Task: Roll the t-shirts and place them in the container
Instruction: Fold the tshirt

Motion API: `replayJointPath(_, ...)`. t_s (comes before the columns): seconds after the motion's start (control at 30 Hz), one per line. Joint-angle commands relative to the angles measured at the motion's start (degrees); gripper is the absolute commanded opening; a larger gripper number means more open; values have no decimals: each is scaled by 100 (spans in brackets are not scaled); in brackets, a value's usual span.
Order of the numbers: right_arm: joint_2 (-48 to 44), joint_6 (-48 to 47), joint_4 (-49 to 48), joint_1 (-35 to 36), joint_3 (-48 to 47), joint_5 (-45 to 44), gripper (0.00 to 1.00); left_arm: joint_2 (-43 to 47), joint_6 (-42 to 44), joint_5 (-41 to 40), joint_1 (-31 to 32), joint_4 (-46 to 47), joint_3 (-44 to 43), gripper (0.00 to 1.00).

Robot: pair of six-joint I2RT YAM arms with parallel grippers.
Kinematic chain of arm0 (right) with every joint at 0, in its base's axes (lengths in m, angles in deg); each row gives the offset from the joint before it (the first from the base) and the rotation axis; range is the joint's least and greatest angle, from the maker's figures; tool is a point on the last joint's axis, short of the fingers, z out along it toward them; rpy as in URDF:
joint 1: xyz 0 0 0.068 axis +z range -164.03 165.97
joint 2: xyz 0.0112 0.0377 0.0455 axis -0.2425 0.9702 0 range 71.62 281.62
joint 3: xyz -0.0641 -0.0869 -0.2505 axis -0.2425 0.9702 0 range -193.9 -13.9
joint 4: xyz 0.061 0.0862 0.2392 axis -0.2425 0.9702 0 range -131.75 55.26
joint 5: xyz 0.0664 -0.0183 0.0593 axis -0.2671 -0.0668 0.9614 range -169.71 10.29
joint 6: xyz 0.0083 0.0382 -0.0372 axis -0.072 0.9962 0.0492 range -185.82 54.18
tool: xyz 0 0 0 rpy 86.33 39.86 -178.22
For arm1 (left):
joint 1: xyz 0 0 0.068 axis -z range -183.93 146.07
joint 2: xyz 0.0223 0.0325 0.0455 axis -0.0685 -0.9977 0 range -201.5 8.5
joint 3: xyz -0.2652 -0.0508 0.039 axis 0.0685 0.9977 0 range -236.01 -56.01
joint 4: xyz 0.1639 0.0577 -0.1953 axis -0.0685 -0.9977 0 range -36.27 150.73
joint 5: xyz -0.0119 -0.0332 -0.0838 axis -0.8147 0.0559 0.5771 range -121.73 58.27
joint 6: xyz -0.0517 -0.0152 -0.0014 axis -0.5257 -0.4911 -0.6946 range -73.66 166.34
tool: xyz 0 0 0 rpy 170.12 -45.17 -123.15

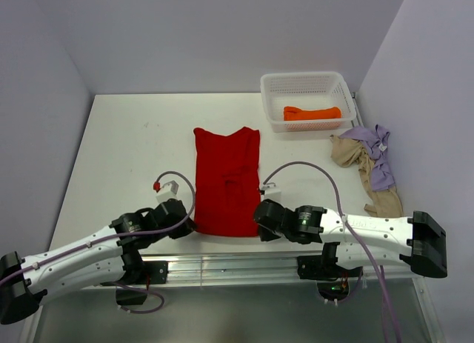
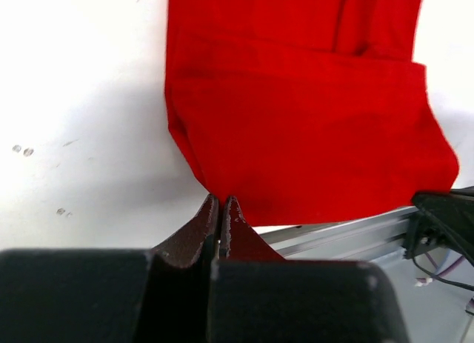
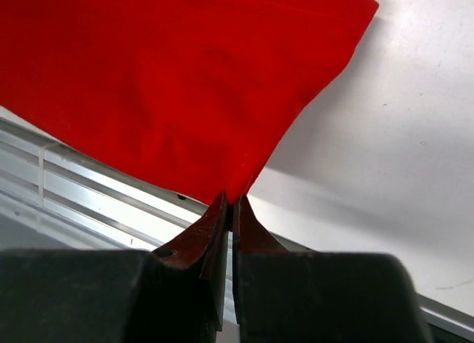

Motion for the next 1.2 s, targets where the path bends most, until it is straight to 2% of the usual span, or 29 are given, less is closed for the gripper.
replayJointPath(0.0,2,-273,416,18,-443,-211,0,-61,250,83,-141,-23,-388,0)
replayJointPath(0.3,230,-984,293,-596,-847,219,0,-324,707,443,-730,-49,-739,0)
replayJointPath(0.7,493,-1943,12,-1669,-1305,1265,0,-640,1384,1102,-1846,126,-1178,0)
replayJointPath(1.17,1328,-2373,-208,-2557,-1805,1705,0,-1739,1735,1481,-2409,645,-1802,0)
